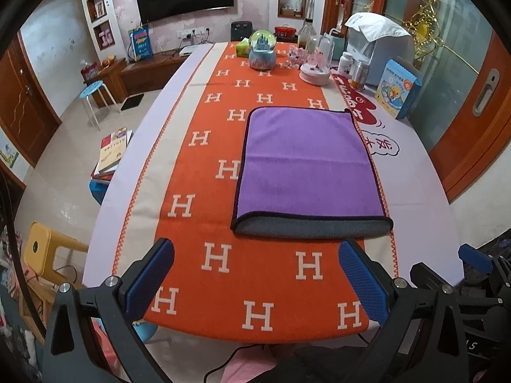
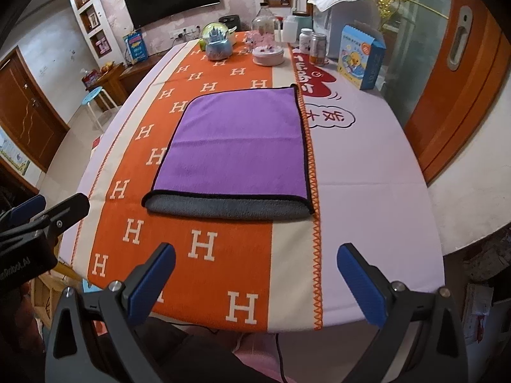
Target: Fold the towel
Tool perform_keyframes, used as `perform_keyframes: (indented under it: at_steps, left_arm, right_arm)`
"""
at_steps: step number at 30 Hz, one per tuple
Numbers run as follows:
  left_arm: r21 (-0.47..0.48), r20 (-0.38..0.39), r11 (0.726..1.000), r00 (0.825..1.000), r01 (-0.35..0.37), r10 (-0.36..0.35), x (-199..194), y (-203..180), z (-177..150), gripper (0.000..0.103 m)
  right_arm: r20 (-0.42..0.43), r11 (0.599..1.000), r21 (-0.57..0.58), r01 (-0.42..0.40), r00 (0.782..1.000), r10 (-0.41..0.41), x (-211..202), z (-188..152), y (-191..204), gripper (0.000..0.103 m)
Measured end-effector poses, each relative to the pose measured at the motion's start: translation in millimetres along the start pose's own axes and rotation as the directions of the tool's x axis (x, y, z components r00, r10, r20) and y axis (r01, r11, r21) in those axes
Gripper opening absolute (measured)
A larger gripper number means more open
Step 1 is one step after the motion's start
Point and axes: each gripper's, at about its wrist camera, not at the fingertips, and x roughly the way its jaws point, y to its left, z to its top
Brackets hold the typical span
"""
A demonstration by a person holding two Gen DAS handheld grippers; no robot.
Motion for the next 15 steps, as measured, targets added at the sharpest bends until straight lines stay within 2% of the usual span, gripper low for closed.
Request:
perform_keyframes:
  at_steps: [7, 15]
  left_arm:
    - [-0.011, -0.018, 1.0, 1.0, -0.02, 0.019, 3, -4, -4, 0.102]
    - [0.0, -0.056, 0.999, 0.998, -0.035, 0.035, 11, -9, -7, 0.102]
  right_arm:
    - [0.003, 0.997, -0.058, -0.049, 0.999, 0.049, 6, 2, -4, 0.101]
    - [0.007, 0.992, -0.109, -0.066, 0.998, 0.068, 13, 9, -14, 0.1]
